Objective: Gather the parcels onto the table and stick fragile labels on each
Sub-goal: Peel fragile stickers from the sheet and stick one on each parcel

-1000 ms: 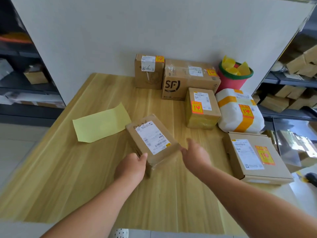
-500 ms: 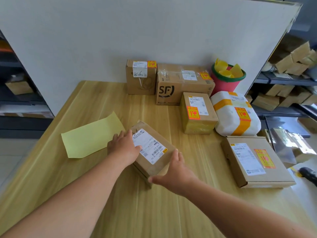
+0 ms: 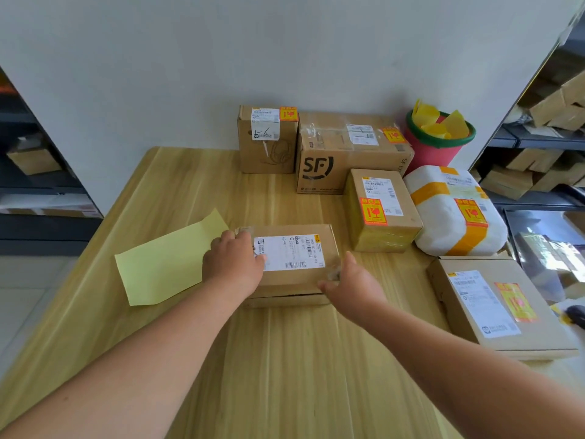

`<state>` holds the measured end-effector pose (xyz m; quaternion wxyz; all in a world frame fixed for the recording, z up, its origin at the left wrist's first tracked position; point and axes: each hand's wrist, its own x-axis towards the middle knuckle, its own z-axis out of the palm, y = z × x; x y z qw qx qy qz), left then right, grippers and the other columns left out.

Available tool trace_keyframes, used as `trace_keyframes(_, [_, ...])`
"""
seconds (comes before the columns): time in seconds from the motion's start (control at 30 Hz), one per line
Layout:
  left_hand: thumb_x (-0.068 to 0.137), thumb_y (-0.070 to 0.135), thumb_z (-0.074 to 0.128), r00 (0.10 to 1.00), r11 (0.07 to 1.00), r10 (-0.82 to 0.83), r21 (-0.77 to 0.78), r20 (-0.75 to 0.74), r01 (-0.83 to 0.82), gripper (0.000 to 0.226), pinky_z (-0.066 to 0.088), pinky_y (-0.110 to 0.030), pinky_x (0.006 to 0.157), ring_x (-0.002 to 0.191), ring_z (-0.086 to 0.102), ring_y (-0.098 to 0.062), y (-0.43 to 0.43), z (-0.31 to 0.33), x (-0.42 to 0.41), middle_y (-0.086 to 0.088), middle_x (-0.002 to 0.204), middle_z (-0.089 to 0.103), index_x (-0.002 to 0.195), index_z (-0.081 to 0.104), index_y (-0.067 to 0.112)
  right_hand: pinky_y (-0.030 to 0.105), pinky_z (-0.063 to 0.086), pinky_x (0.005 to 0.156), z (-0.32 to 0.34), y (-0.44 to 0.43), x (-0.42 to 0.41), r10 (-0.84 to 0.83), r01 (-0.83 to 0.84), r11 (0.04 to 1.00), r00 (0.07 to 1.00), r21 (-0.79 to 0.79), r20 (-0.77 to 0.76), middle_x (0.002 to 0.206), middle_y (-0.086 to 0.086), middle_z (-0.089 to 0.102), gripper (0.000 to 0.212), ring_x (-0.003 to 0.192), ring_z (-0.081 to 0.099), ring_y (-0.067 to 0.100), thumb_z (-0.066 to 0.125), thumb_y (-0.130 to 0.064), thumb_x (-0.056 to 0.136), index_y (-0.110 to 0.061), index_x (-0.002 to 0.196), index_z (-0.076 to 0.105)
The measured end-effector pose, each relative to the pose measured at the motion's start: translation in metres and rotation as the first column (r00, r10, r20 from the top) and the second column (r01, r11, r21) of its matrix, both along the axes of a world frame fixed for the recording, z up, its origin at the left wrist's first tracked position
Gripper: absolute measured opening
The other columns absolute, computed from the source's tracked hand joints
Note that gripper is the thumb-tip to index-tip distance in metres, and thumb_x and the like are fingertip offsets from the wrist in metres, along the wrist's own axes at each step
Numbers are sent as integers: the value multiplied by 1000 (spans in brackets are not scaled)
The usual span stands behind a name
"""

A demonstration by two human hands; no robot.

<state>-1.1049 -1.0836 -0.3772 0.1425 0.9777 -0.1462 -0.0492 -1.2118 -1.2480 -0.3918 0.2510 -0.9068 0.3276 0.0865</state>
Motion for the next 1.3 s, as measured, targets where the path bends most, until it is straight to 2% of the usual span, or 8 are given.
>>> trace_keyframes(0.1, [94, 38, 51, 994, 992, -105, 71, -4, 105, 49, 33, -39, 102, 133, 32, -28, -7, -2, 22, -6, 144, 37, 137, 40, 17, 28, 42, 70, -5, 2, 7, -6, 4, 999, 1000, 50, 26, 112, -2, 62, 44, 99, 61, 21, 67, -41, 86, -16, 114, 44])
trace_keyframes(0.23, [97, 38, 44, 972, 960, -186, 185, -145, 211, 66, 14, -44, 116, 148, 3, -27, -13, -10, 52, -2, 161, 9, 152, 13, 19, 28, 41, 70, -3, -7, 27, -22, 21, 1000, 999, 13, 38, 110, -2, 62, 45, 99, 60, 21, 66, -43, 87, -15, 115, 46])
trace_keyframes(0.37, [97, 43, 41, 969, 948, -195, 223, -153, 226, 64, 16, -44, 117, 145, 15, -26, -17, -16, 71, -2, 158, 19, 151, 16, 20, 30, 37, 67, 3, -18, 50, -177, 180, 983, 980, -31, 88, 109, 8, 62, 36, 100, 61, 29, 61, -39, 91, -12, 102, 40])
trace_keyframes(0.57, [91, 49, 49, 971, 975, -128, 154, -201, 161, 46, 43, -35, 90, 115, 48, -27, -18, -8, 83, -9, 134, 38, 122, 51, 15, 32, 43, 69, 0, -13, 73, -320, 295, 936, 941, 192, 114, 102, 4, 57, 37, 87, 55, 23, 61, -37, 91, -10, 106, 43])
trace_keyframes(0.7, [85, 56, 56, 910, 973, -183, 66, -372, 222, 35, 38, -28, 60, 81, 55, -19, -10, -13, 80, -1, 100, 60, 77, 50, 23, 35, 49, 77, -3, -13, 89, -354, 311, 917, 923, 252, 150, 112, 7, 59, 41, 102, 59, 28, 66, -29, 88, -7, 118, 47])
trace_keyframes(0.93, [83, 62, 55, 888, 981, -191, -60, -419, 183, 40, 35, -28, 54, 65, 51, -12, 6, -19, 78, 7, 73, 54, 72, 46, 24, 37, 50, 82, 0, -7, 108, -215, 199, 968, 971, 150, 104, 125, 5, 58, 35, 105, 58, 24, 57, -29, 94, -12, 124, 49])
trace_keyframes(1.13, [92, 53, 48, 984, 998, -53, -39, -171, 47, 42, 46, -36, 81, 106, 53, -23, 40, -20, 91, -1, 119, 52, 116, 56, 20, 37, 24, 116, 18, 38, 121, 135, -102, 980, 972, -170, 193, 158, 4, 23, 59, 144, 23, 24, 53, -29, 97, -12, 148, 29])
trace_keyframes(1.3, [91, 42, 55, 975, 981, 192, 8, -110, -192, 51, 44, -42, 93, 120, 45, -31, 99, -27, 104, -10, 130, 47, 133, 46, 14, 33, 19, 115, 21, 88, 139, 337, -306, 938, 914, -160, 227, 159, 3, 21, 57, 144, 23, 23, 51, -26, 97, -12, 148, 30])
